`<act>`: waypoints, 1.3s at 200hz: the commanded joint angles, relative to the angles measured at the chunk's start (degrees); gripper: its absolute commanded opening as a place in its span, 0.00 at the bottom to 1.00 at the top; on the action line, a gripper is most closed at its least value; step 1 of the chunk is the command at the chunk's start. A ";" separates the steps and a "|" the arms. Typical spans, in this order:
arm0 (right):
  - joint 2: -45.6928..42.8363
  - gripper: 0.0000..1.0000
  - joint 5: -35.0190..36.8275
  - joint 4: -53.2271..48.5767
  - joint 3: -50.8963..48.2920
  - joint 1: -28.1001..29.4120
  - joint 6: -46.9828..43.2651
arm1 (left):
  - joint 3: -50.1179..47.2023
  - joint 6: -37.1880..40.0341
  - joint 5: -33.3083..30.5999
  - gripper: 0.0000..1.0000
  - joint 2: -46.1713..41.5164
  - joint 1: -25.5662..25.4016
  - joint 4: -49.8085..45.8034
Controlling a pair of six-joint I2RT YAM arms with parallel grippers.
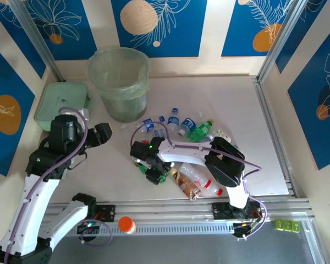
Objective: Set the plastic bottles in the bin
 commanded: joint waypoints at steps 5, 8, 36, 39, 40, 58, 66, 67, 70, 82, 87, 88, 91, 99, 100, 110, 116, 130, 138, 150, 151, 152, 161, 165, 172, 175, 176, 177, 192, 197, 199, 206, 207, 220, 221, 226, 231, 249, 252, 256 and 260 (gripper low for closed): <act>-2.07 0.56 -2.36 0.92 0.15 -0.31 -0.50 | 0.44 -0.08 0.05 0.73 -0.89 -0.18 -0.09; -2.50 0.56 -2.67 1.13 -0.05 -0.32 -0.62 | 0.49 -0.17 0.11 0.73 -0.91 -0.15 -0.10; -7.64 0.56 -5.34 3.41 -2.50 0.31 -1.62 | 0.29 -0.18 1.16 0.75 -0.96 -0.12 0.09; -8.33 0.56 -5.55 3.59 -2.71 0.40 -1.70 | 0.15 -0.11 1.25 0.75 -0.98 -0.18 0.14; -8.56 0.56 -5.62 3.68 -2.75 0.39 -1.70 | 0.11 -0.10 1.27 0.75 -0.98 -0.11 0.20; -12.84 0.56 -6.63 4.60 -3.84 -0.15 -0.91 | -0.22 0.08 2.00 0.78 -1.24 -0.12 1.16; -14.95 0.56 -7.07 5.06 -4.22 -0.65 -0.31 | -0.13 0.57 3.26 0.80 -1.18 -0.13 1.80; -15.08 0.56 -7.17 5.16 -4.25 -0.75 -0.22 | -0.12 0.59 3.45 0.80 -1.12 -0.13 1.86; -15.93 0.56 -7.56 5.33 -4.40 -0.98 0.05 | -0.08 0.77 4.11 0.80 -1.15 -0.12 2.10; -19.34 0.55 -9.40 6.65 -5.08 -2.10 1.31 | -0.39 1.30 8.06 0.82 -1.01 -0.14 4.11; -20.85 0.55 -10.36 7.51 -5.43 -2.66 1.85 | -0.72 1.47 10.51 0.82 -1.07 -0.19 5.49; -21.16 0.55 -10.48 7.75 -5.56 -2.77 1.96 | -0.85 1.48 11.03 0.82 -1.07 -0.15 5.82; -21.91 0.55 -11.38 8.32 -5.91 -3.05 2.31 | -1.22 1.48 12.62 0.82 -1.06 -0.13 6.82; -24.64 0.55 -13.68 10.46 -6.73 -4.12 3.34 | -2.48 1.05 17.26 0.83 -0.91 -0.13 10.10; -24.98 0.55 -13.94 10.76 -6.91 -4.25 3.54 | -2.66 0.92 17.79 0.83 -0.90 -0.17 10.49; -28.21 0.55 -16.61 13.96 -8.05 -5.93 5.66 | -4.50 -0.62 22.23 0.84 -0.72 -0.18 14.52; -30.25 0.55 -18.92 16.05 -8.82 -7.15 7.25 | -5.77 -1.63 24.43 0.87 -0.72 -0.24 17.21; -35.07 0.55 -23.13 21.62 -11.43 -10.65 11.62 | -8.60 -4.09 28.20 0.92 -1.23 -0.65 22.96; -37.66 0.54 -25.86 25.00 -13.22 -12.89 14.02 | -10.11 -5.33 30.90 0.92 -1.56 -0.89 27.13; -40.87 0.54 -30.68 29.61 -15.54 -15.83 17.03 | -12.32 -7.80 35.19 0.92 -1.77 -1.89 34.29; -41.10 0.54 -31.23 30.00 -15.71 -16.03 17.24 | -12.54 -7.90 35.33 0.92 -1.77 -1.97 34.94; -41.34 0.54 -31.73 30.37 -15.88 -16.22 17.43 | -12.74 -8.13 35.71 0.92 -1.68 -2.06 35.26; -42.86 0.55 -35.57 33.05 -17.02 -17.91 19.05 | -14.19 -9.49 37.84 0.92 -1.52 -3.29 40.25; -43.37 0.55 -36.93 34.09 -17.38 -18.54 19.78 | -14.60 -9.79 38.28 0.92 -1.31 -3.96 41.77; -44.15 0.54 -38.61 35.61 -17.94 -19.28 20.84 | -14.99 -9.62 38.53 0.92 -0.97 -5.21 43.43; -44.43 0.55 -39.16 36.18 -18.17 -19.50 21.22 | -15.08 -9.41 38.54 0.92 -0.79 -5.77 43.94; -44.55 0.55 -39.34 36.41 -18.26 -19.54 21.36 | -15.11 -9.32 38.54 0.92 -0.71 -5.98 44.07; -44.65 0.55 -39.52 36.56 -18.34 -19.60 21.47 | -15.12 -9.24 38.50 0.92 -0.67 -6.17 44.22; -45.97 0.55 -41.48 39.14 -19.36 -19.85 22.43 | -15.26 -8.53 38.29 0.92 0.55 -8.74 46.11; -46.23 0.55 -42.13 39.97 -19.71 -19.84 22.73 | -15.45 -8.80 38.41 0.92 1.00 -9.49 47.38; -46.37 0.55 -42.52 40.32 -19.89 -19.84 22.88 | -15.59 -8.97 38.49 0.92 1.21 -9.74 48.00; -46.58 0.55 -43.69 41.47 -20.21 -19.93 23.45 | -15.95 -9.74 38.71 0.92 1.83 -10.64 50.09; -46.59 0.55 -43.89 41.60 -20.25 -19.93 23.53 | -15.98 -9.88 38.76 0.92 1.92 -10.74 50.44; -46.86 0.55 -45.03 43.15 -20.83 -19.87 24.48 | -16.65 -11.62 39.51 0.90 3.10 -12.01 54.93; -46.86 0.55 -45.08 43.27 -20.91 -19.86 24.53 | -16.69 -11.79 39.60 0.90 3.17 -12.17 55.32; -46.93 0.55 -45.30 43.81 -21.12 -19.84 24.78 | -16.92 -12.33 39.97 0.89 3.67 -12.68 57.13; -47.10 0.55 -45.57 44.20 -21.38 -19.92 25.04 | -17.07 -12.84 40.24 0.89 4.12 -13.20 58.32; -47.79 0.55 -46.07 45.73 -22.20 -20.08 26.15 | -17.07 -13.92 40.21 0.87 5.75 -14.94 61.45; -47.86 0.55 -46.19 46.01 -22.33 -20.12 26.30 | -17.11 -14.10 40.15 0.86 6.03 -15.23 61.85; -47.99 0.55 -46.38 46.47 -22.54 -20.18 26.67 | -17.22 -14.28 40.13 0.85 6.41 -15.72 62.48; -48.08 0.55 -46.66 46.91 -22.76 -20.27 26.97 | -17.24 -14.45 40.13 0.85 6.74 -16.23 63.10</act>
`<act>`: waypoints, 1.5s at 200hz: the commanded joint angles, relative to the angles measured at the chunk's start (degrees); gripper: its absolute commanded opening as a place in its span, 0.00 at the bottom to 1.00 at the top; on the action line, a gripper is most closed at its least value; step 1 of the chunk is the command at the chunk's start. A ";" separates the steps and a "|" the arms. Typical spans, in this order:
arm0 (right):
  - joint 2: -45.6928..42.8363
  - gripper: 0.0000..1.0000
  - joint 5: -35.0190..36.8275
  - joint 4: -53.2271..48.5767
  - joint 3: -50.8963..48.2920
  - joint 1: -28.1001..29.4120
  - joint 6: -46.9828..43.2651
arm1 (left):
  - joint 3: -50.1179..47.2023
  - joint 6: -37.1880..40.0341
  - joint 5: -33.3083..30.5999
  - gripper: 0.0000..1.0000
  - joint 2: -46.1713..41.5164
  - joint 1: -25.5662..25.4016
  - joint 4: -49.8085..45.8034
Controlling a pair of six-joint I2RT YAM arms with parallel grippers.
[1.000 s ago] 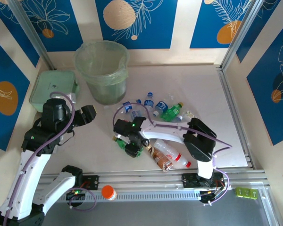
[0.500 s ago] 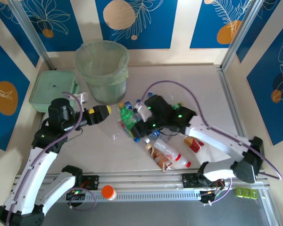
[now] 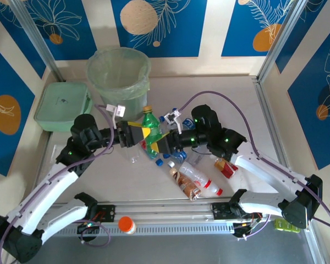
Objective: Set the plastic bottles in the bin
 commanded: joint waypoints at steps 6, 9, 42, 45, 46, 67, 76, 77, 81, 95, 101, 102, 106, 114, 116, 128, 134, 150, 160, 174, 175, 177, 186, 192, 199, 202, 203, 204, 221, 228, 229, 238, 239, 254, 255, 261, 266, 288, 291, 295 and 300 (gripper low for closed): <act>-2.09 0.55 -4.15 5.09 -1.53 -0.54 3.15 | -0.59 -2.43 2.19 0.83 1.94 -3.12 9.93; -2.20 0.55 -4.23 5.27 -1.66 -0.54 3.23 | -0.52 -2.38 2.23 0.82 2.32 -3.52 10.13; -2.59 0.55 -4.22 6.04 -2.24 -0.77 3.94 | -0.42 -2.49 1.51 0.64 3.84 -5.58 11.69; -2.67 0.55 -4.23 6.00 -2.26 -0.80 3.91 | -0.42 -2.33 1.36 0.62 3.74 -5.60 11.62; -2.68 0.55 -4.24 6.03 -2.29 -0.80 3.89 | -0.37 -2.26 1.29 0.61 3.72 -5.60 11.57; -2.87 0.55 -4.24 5.61 -2.57 -0.80 3.61 | 0.32 -0.87 -0.12 0.53 3.07 -5.67 9.63; -2.96 0.55 -4.15 5.52 -2.76 -0.80 3.61 | 0.67 -0.91 0.31 0.51 3.23 -5.68 9.68; -2.96 0.55 -4.11 5.52 -2.76 -0.80 3.61 | 0.70 -0.93 0.37 0.51 3.30 -5.69 9.68; -2.98 0.55 -4.06 5.44 -2.77 -0.80 3.54 | 0.88 -1.03 0.54 0.51 3.49 -5.69 9.60; -3.00 0.57 -3.69 5.00 -2.77 -0.96 3.44 | 1.34 -1.45 1.11 0.49 4.11 -5.86 9.97; -2.96 0.59 -3.64 4.87 -2.77 -1.02 3.39 | 1.42 -1.71 1.21 0.49 4.31 -5.95 10.26; -3.00 0.60 -3.68 4.84 -2.77 -1.05 3.37 | 1.43 -1.77 1.21 0.49 4.31 -5.91 10.32; -2.96 0.64 -3.52 4.63 -2.69 -1.07 3.34 | 1.42 -1.89 1.17 0.49 4.45 -5.90 10.44; -3.00 0.79 -2.92 3.80 -2.30 -1.15 3.09 | 1.79 -1.75 0.85 0.48 4.61 -5.95 10.03; -3.04 0.84 -2.72 3.44 -2.21 -1.15 2.97 | 1.92 -1.63 0.69 0.48 4.72 -5.95 9.70; -3.35 0.96 -1.58 1.82 -1.61 -1.16 1.89 | 3.73 0.55 -1.00 0.48 4.77 -5.86 5.63; -3.68 0.98 -0.76 0.75 -1.33 -1.24 1.28 | 5.31 2.48 -2.56 0.48 4.89 -5.78 2.04; -4.89 0.99 1.76 -2.15 -0.76 -2.22 0.15 | 11.45 7.80 -7.82 0.46 6.18 -4.75 -9.11; -5.95 0.99 3.33 -3.78 -0.79 -3.50 -0.28 | 16.07 10.22 -10.30 0.45 8.25 -3.16 -15.39; -7.97 0.98 5.54 -5.86 -1.08 -5.64 -0.99 | 22.46 11.65 -12.32 0.43 11.65 0.20 -21.59; -8.10 0.98 5.71 -6.01 -1.18 -5.77 -1.02 | 22.89 11.68 -12.49 0.43 12.03 0.47 -22.08; -8.42 0.98 6.12 -6.28 -1.25 -6.09 -1.05 | 23.87 11.76 -12.98 0.43 12.64 1.04 -23.05; -9.75 0.98 7.64 -7.52 -1.66 -7.58 -1.28 | 27.91 11.89 -14.41 0.41 15.29 3.46 -26.62; -10.73 0.98 8.49 -8.37 -1.79 -8.50 -1.44 | 30.35 11.75 -15.18 0.41 16.84 5.09 -28.29; -11.56 0.98 8.88 -9.39 -1.88 -9.68 -1.58 | 33.42 11.75 -16.58 0.41 19.07 6.84 -30.58; -11.86 0.98 8.94 -9.75 -1.89 -10.16 -1.62 | 34.88 11.97 -17.46 0.41 20.13 7.52 -31.84; -11.93 0.97 8.90 -9.89 -1.89 -10.32 -1.65 | 35.38 12.06 -17.74 0.40 20.44 7.77 -32.26; -11.97 0.97 8.83 -9.96 -1.89 -10.48 -1.61 | 35.90 12.10 -18.11 0.40 20.78 7.99 -32.69; -13.52 0.97 8.25 -10.82 -2.47 -12.75 -1.58 | 45.04 12.38 -22.07 0.35 27.06 11.52 -38.56; -13.99 0.97 8.11 -10.91 -2.87 -13.21 -1.48 | 48.65 12.85 -23.26 0.35 29.52 12.41 -40.01; -14.06 0.97 8.09 -10.91 -2.91 -13.25 -1.49 | 49.21 12.89 -23.64 0.35 29.93 12.46 -40.30; -14.38 0.97 7.70 -11.03 -3.28 -13.70 -1.51 | 54.48 13.20 -26.58 0.35 33.43 13.27 -43.00; -14.34 0.97 7.62 -11.06 -3.33 -13.76 -1.59 | 55.02 13.24 -26.83 0.35 33.82 13.37 -43.29; -14.38 0.97 7.21 -12.40 -3.16 -14.20 -2.34 | 62.77 13.72 -30.67 0.32 39.38 14.45 -46.43; -14.34 0.96 7.24 -12.49 -3.14 -14.23 -2.40 | 63.17 13.68 -30.94 0.32 39.69 14.53 -46.59; -14.32 0.96 7.28 -12.99 -3.05 -14.40 -2.81 | 65.69 13.28 -32.18 0.32 41.53 15.10 -47.31; -14.38 0.96 7.32 -13.24 -3.12 -14.50 -3.04 | 67.65 13.12 -32.67 0.32 43.44 15.54 -47.68; -14.61 0.96 7.41 -13.97 -3.38 -14.69 -3.84 | 76.39 11.52 -33.62 0.31 51.21 17.25 -49.27; -14.58 0.96 7.43 -14.16 -3.38 -14.69 -3.95 | 77.28 11.30 -33.59 0.31 52.23 17.37 -49.37; -14.62 0.96 7.54 -14.42 -3.30 -14.74 -4.10 | 78.48 10.92 -33.59 0.31 53.48 17.57 -49.47; -14.57 0.96 7.75 -14.79 -3.21 -14.78 -4.34 | 80.00 10.51 -33.89 0.31 55.00 17.80 -49.68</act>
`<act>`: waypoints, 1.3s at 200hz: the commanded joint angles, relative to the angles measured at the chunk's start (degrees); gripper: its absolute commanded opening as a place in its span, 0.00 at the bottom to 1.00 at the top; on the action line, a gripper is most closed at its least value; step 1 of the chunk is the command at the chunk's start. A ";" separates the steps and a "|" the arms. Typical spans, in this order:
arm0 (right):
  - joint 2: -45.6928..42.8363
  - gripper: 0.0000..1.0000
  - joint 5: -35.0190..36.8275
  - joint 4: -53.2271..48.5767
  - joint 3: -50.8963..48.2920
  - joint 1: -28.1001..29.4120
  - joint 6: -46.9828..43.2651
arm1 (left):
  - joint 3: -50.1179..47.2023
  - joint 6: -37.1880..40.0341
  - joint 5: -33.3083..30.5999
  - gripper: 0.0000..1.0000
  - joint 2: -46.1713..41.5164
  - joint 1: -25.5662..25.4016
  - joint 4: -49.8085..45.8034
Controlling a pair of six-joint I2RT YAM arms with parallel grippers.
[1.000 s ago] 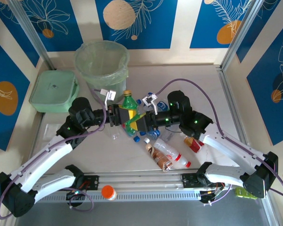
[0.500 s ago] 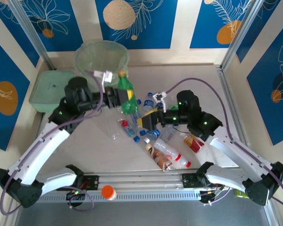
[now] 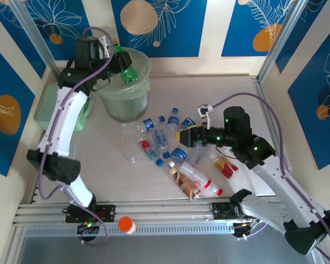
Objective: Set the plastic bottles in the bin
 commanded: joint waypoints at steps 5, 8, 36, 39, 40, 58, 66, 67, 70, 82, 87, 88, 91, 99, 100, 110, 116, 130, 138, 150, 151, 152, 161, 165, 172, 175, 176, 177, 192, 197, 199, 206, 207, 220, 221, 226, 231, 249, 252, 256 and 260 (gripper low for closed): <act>-0.77 0.96 0.42 -3.06 -0.30 -0.47 -2.42 | 8.56 -1.94 -4.13 0.31 7.19 1.88 -4.78; -0.83 0.96 0.53 -3.24 -0.26 -0.48 -2.45 | 9.33 -2.17 -4.10 0.31 8.02 1.95 -4.89; -0.94 0.96 0.87 -3.78 -0.63 -1.09 -2.82 | 14.85 -2.29 -2.03 0.31 15.33 2.68 -4.68; -0.96 0.96 0.86 -3.75 -0.63 -1.17 -2.86 | 15.28 -2.27 -1.88 0.31 15.94 2.78 -4.64; -0.96 0.96 0.88 -3.77 -0.64 -1.18 -2.91 | 15.38 -2.33 -1.83 0.31 16.17 2.76 -4.64; -0.84 0.96 0.89 -4.06 -0.65 -1.60 -3.13 | 16.06 -2.96 -0.94 0.31 19.15 3.14 -4.16; -0.81 0.96 0.99 -4.20 -0.56 -1.80 -3.17 | 16.08 -3.32 -0.73 0.31 20.06 3.24 -4.19; -0.84 0.96 0.99 -4.21 -0.56 -1.85 -3.20 | 16.09 -3.38 -0.73 0.31 20.17 3.21 -4.20; -0.83 0.96 0.97 -4.23 -0.56 -1.93 -3.21 | 16.10 -3.59 -0.60 0.31 20.51 3.29 -4.27; -0.77 0.96 1.05 -4.32 -0.56 -2.22 -3.35 | 15.93 -3.95 -0.37 0.31 21.57 3.38 -4.30; -0.73 0.96 1.01 -4.39 -0.56 -2.31 -3.39 | 15.86 -4.08 -0.41 0.31 21.98 3.41 -4.38; -0.72 0.96 1.00 -4.36 -0.56 -2.32 -3.39 | 15.80 -4.07 -0.43 0.31 22.05 3.39 -4.34; -0.71 0.96 0.99 -4.36 -0.56 -2.41 -3.38 | 15.71 -4.09 -0.46 0.32 22.35 3.44 -4.30; -0.55 0.96 0.69 -4.32 -0.56 -2.57 -3.48 | 15.57 -4.35 -0.04 0.32 23.20 3.52 -4.21; -0.54 0.96 0.66 -4.32 -0.56 -2.58 -3.48 | 15.57 -4.34 0.01 0.32 23.32 3.57 -4.21; -0.34 0.96 0.55 -4.32 -0.52 -2.68 -3.48 | 15.55 -4.62 0.67 0.33 24.44 3.84 -4.27; -0.19 0.96 0.53 -4.37 -0.56 -2.68 -3.46 | 15.56 -5.11 1.02 0.33 25.05 4.03 -4.30; -0.18 0.96 0.55 -4.35 -0.65 -2.77 -3.48 | 15.57 -6.10 1.72 0.33 26.24 4.51 -4.40; -0.18 0.96 0.64 -4.41 -0.78 -2.76 -3.43 | 15.57 -6.62 2.17 0.35 26.93 4.72 -4.54; -0.17 0.96 0.85 -4.72 -0.91 -2.77 -3.56 | 15.66 -7.19 3.23 0.37 27.93 4.95 -4.47; -0.17 0.96 0.83 -4.74 -0.91 -2.77 -3.56 | 15.66 -7.20 3.32 0.37 28.06 4.99 -4.43; -0.18 0.96 0.87 -4.75 -0.91 -2.77 -3.57 | 15.66 -7.30 3.41 0.37 28.12 4.97 -4.36; -0.18 0.96 0.99 -4.85 -0.91 -2.78 -3.65 | 15.61 -7.52 4.11 0.40 28.80 5.03 -4.31; -0.25 0.96 1.07 -4.95 -0.91 -2.77 -3.65 | 15.66 -7.49 4.38 0.41 29.17 5.08 -4.30; -0.35 0.96 1.28 -5.13 -0.78 -2.78 -3.55 | 15.62 -7.41 4.95 0.42 29.70 5.24 -4.38; -0.42 0.96 1.33 -5.11 -0.68 -2.77 -3.51 | 15.58 -7.40 5.27 0.43 29.94 5.30 -4.34; -0.47 0.96 1.34 -5.16 -0.66 -2.77 -3.50 | 15.57 -7.35 5.44 0.43 30.03 5.30 -4.36; -0.50 0.96 1.34 -5.13 -0.66 -2.77 -3.49 | 15.57 -7.33 5.61 0.43 30.12 5.34 -4.33; -1.00 0.96 1.10 -5.05 -0.18 -2.73 -3.39 | 15.65 -6.68 7.25 0.45 31.47 5.64 -4.44; -1.08 0.96 1.08 -5.05 0.00 -2.77 -3.34 | 15.66 -6.34 7.23 0.46 31.75 5.59 -4.67; -1.06 0.96 1.08 -5.07 0.04 -2.77 -3.38 | 15.66 -6.19 7.15 0.46 31.84 5.61 -4.76; -1.17 0.96 1.07 -5.19 0.42 -2.77 -3.34 | 15.66 -5.69 6.99 0.47 32.11 5.57 -5.11; -1.20 0.96 1.07 -5.24 0.45 -2.77 -3.41 | 15.66 -5.66 6.96 0.47 32.17 5.57 -5.19; -1.11 0.96 1.02 -5.50 0.88 -2.77 -3.63 | 15.66 -5.53 7.10 0.52 32.80 5.69 -5.74; -1.13 0.96 1.01 -5.53 0.95 -2.77 -3.69 | 15.66 -5.54 7.19 0.53 32.91 5.67 -5.76; -1.14 0.96 1.03 -5.65 1.08 -2.77 -3.82 | 15.66 -5.49 7.51 0.56 33.01 5.65 -5.98; -0.99 0.96 1.12 -5.76 1.19 -2.77 -3.92 | 15.66 -5.49 7.56 0.60 33.15 5.65 -6.12; -0.97 0.96 1.43 -5.79 1.19 -2.77 -4.10 | 15.66 -5.45 7.77 0.69 33.08 5.65 -6.62; -0.96 0.96 1.43 -5.80 1.17 -2.77 -4.10 | 15.66 -5.41 7.85 0.70 33.05 5.66 -6.56; -0.88 0.96 1.41 -5.68 1.17 -2.77 -4.10 | 15.66 -5.44 7.88 0.72 32.94 5.65 -6.62; -0.87 0.96 1.38 -5.64 1.20 -2.77 -4.10 | 15.66 -5.45 7.85 0.73 32.85 5.65 -6.67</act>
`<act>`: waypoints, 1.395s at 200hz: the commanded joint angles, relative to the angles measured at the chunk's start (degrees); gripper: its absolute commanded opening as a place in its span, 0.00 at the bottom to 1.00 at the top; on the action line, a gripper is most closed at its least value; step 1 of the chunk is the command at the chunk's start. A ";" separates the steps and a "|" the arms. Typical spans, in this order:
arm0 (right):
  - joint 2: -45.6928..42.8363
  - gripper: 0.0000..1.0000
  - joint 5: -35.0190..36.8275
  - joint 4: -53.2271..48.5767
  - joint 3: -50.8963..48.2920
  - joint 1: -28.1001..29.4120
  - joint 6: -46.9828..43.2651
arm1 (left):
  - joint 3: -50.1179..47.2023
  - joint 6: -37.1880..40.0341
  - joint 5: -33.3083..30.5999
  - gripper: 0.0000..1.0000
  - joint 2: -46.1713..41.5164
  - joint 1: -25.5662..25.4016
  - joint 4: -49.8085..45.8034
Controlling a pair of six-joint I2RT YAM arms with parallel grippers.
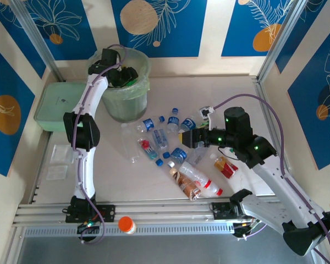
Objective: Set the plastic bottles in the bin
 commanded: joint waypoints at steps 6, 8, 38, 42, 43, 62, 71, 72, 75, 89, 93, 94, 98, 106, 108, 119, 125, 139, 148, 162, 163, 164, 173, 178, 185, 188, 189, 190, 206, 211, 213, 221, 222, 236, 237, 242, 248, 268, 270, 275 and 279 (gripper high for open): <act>-0.70 0.96 0.34 -0.94 1.39 -0.32 -1.21 | 1.83 0.29 1.79 0.75 -0.16 0.76 -1.31; -0.72 0.96 0.30 -0.88 1.42 -0.32 -1.19 | 1.84 0.34 1.71 0.75 -0.18 0.72 -1.38; -0.46 0.96 0.12 -0.67 1.94 -0.32 -1.12 | 2.22 0.00 1.67 0.82 -1.53 0.99 -1.48; -0.41 0.96 0.03 -0.65 2.04 -0.32 -1.12 | 2.28 -0.12 1.72 0.82 -1.66 0.98 -1.49; -0.43 0.96 0.03 -0.65 2.04 -0.32 -1.12 | 2.28 -0.15 1.74 0.82 -1.71 0.98 -1.49; -0.46 0.96 0.16 -0.96 2.47 -0.32 -1.21 | 2.46 -0.51 2.25 0.82 -2.77 1.15 -1.49; -0.46 0.96 0.37 -1.37 2.73 -0.32 -1.29 | 2.72 0.05 2.46 0.81 -3.57 1.15 -1.56; -0.46 0.96 0.42 -1.41 2.79 -0.32 -1.29 | 2.76 0.20 2.51 0.81 -3.72 1.15 -1.57; -0.46 0.96 0.50 -1.50 2.82 -0.32 -1.34 | 2.85 0.51 2.63 0.81 -3.99 1.15 -1.58; -0.51 0.96 1.01 -2.10 3.00 -0.32 -1.47 | 2.99 2.13 2.73 0.80 -6.00 1.13 -1.64; -0.50 0.96 1.22 -2.30 3.02 -0.32 -1.55 | 2.99 2.68 2.81 0.80 -6.64 1.09 -1.73; -0.53 0.96 1.28 -2.36 3.02 -0.32 -1.55 | 2.99 2.79 2.73 0.80 -6.80 1.07 -1.79; -0.55 0.96 1.49 -2.53 3.10 -0.32 -1.64 | 2.97 3.22 2.49 0.80 -7.44 1.08 -2.03; -0.59 0.96 1.93 -2.75 3.11 -0.32 -1.72 | 2.91 3.91 1.77 0.80 -8.72 1.02 -2.71; -0.58 0.96 2.00 -2.76 3.11 -0.32 -1.71 | 2.90 4.08 1.64 0.79 -9.07 0.98 -2.83; -0.64 0.96 2.58 -3.06 3.20 -0.32 -1.74 | 2.88 5.23 0.88 0.79 -10.82 0.89 -3.86; -0.47 0.96 3.09 -3.24 3.27 -0.32 -1.74 | 2.76 5.82 0.28 0.78 -11.88 0.80 -4.47; 0.29 0.96 4.16 -4.27 3.94 -0.32 -1.74 | 2.16 7.40 -1.13 0.77 -14.58 0.42 -5.58; 0.96 0.95 4.78 -5.25 4.60 -0.32 -1.89 | 1.18 8.36 -1.85 0.76 -16.61 0.06 -6.00; 1.96 0.92 6.56 -7.12 5.63 -0.32 -2.14 | -2.32 9.08 -3.32 0.75 -21.12 -0.46 -5.65; 1.98 0.92 6.72 -7.23 5.69 -0.32 -2.16 | -2.79 9.11 -3.41 0.74 -21.55 -0.49 -5.46; 2.03 0.92 6.89 -7.32 5.71 -0.32 -2.17 | -3.24 9.13 -3.50 0.74 -21.94 -0.55 -5.32; 2.25 0.90 8.22 -8.36 5.99 -0.32 -2.35 | -8.05 9.14 -4.10 0.74 -26.07 -1.14 -3.13; 2.47 0.89 9.00 -9.03 6.21 -0.32 -2.57 | -11.30 9.14 -4.39 0.73 -28.67 -1.67 -1.40; 2.83 0.88 9.96 -10.08 6.47 -0.26 -3.02 | -15.87 9.21 -5.10 0.73 -32.44 -2.63 1.02; 2.99 0.87 10.49 -10.54 6.53 -0.24 -3.11 | -17.80 9.30 -5.44 0.73 -34.02 -3.08 1.91; 3.07 0.87 10.66 -10.70 6.53 -0.19 -3.13 | -18.39 9.31 -5.57 0.73 -34.51 -3.30 2.23; 3.10 0.87 10.84 -10.82 6.58 -0.17 -3.18 | -19.00 9.31 -5.68 0.73 -35.06 -3.45 2.48; 4.12 0.86 12.98 -13.22 6.69 0.35 -3.30 | -28.00 9.82 -7.24 0.72 -42.63 -6.81 5.50; 4.67 0.85 13.76 -14.34 6.93 0.57 -3.23 | -30.67 10.00 -7.55 0.72 -44.88 -7.87 6.15; 4.84 0.84 14.23 -14.89 7.07 0.73 -3.14 | -31.53 10.08 -7.72 0.72 -45.68 -8.36 6.42; 5.80 0.82 15.80 -16.72 7.63 1.42 -2.82 | -35.86 10.23 -8.63 0.72 -48.93 -10.20 6.88; 5.96 0.82 16.00 -16.82 7.70 1.52 -2.81 | -36.39 10.26 -8.66 0.72 -49.35 -10.42 7.00; 7.64 0.79 20.53 -20.70 8.90 3.47 -2.03 | -42.75 11.00 -9.76 0.72 -54.18 -13.17 7.32; 7.76 0.79 20.87 -21.00 8.99 3.64 -1.97 | -42.95 10.99 -9.93 0.72 -54.52 -13.35 7.22; 8.32 0.78 22.02 -22.17 9.43 4.36 -1.83 | -45.26 10.92 -10.49 0.72 -56.10 -14.08 6.99; 8.90 0.75 22.59 -23.50 9.83 5.16 -1.74 | -47.85 10.69 -9.91 0.72 -57.97 -14.63 7.31; 11.26 0.69 23.12 -27.99 12.04 8.18 -1.43 | -53.62 9.93 -8.12 0.73 -63.21 -15.20 6.69; 11.54 0.69 23.29 -28.56 12.30 8.66 -1.51 | -54.10 9.93 -7.91 0.72 -63.54 -15.20 6.60; 12.60 0.69 23.86 -30.26 13.33 9.88 -1.84 | -54.98 10.29 -7.59 0.73 -64.70 -15.20 6.31; 13.59 0.69 24.53 -31.90 14.21 10.93 -1.99 | -55.49 10.73 -7.62 0.73 -65.43 -15.20 5.74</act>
